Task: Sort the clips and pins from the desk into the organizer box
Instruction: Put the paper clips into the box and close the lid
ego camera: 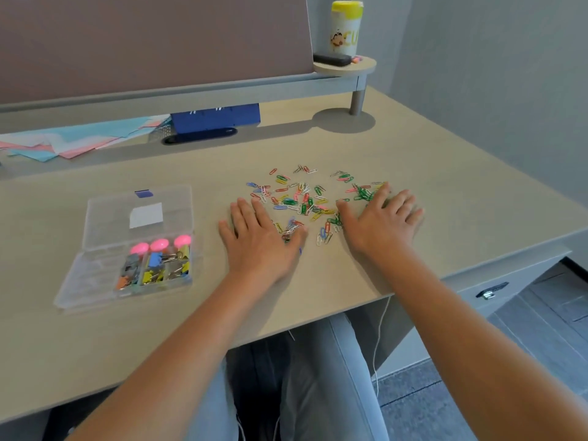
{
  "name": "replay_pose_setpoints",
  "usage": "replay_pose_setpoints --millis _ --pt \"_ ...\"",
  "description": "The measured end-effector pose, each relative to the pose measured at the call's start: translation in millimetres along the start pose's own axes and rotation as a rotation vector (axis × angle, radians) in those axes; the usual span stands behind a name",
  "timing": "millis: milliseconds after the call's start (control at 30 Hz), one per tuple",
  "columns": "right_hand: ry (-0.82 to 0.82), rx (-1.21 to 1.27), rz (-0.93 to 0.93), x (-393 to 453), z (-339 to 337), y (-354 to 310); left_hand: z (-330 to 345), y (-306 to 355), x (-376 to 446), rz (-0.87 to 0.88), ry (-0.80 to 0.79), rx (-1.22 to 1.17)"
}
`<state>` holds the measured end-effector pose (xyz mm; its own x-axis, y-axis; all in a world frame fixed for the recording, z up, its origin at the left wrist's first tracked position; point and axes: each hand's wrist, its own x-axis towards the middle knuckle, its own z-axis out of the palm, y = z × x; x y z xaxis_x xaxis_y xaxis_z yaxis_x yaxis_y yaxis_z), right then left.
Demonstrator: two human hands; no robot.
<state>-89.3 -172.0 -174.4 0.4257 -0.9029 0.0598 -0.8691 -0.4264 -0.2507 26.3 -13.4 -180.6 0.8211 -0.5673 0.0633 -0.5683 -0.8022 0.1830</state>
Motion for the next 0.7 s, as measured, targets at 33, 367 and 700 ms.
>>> replay_pose_setpoints --millis 33,367,700 --pt "-0.013 -0.003 0.011 12.5 0.1 -2.6 0.5 0.3 7.3 -0.01 0.003 -0.003" --pt "-0.172 0.171 -0.58 85.0 2.9 -46.6 5.1 3.8 82.4 0.006 -0.008 -0.006" --pt "-0.093 0.601 -0.648 24.5 1.0 -7.9 8.7 25.8 151.3 0.198 -0.103 -0.061"
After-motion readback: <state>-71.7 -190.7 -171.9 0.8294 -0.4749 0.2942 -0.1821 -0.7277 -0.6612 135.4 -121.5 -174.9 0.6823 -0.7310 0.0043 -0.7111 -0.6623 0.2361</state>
